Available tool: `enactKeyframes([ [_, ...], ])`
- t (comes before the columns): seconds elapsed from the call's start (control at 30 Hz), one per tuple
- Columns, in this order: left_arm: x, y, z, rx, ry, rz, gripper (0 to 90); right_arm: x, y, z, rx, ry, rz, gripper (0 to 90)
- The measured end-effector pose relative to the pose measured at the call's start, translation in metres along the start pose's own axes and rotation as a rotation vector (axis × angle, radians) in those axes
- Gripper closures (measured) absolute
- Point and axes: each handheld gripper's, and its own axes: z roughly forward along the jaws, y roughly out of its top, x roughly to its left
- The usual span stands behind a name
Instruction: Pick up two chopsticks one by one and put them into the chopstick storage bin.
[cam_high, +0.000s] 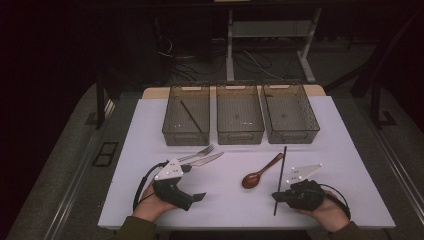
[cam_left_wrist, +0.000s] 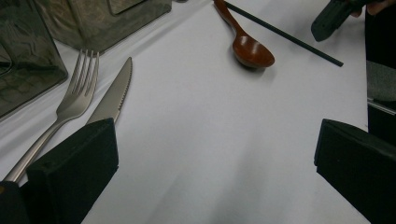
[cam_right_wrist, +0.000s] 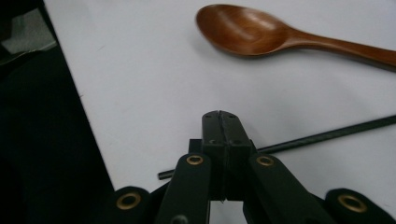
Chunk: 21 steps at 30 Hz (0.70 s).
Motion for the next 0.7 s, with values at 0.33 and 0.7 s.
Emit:
enactKeyframes([
  [0.33, -0.001, 0.000, 0.000, 0.001, 0.000, -0.005, 0.0, 0.009, -0.001, 0.011, 0.067, 0.029, -0.047, 90.0],
  [0.7, -0.001, 0.000, -0.001, 0.002, 0.001, 0.001, 0.0, 0.005, -0.011, 0.003, 0.089, -0.004, -0.044, 90.0],
])
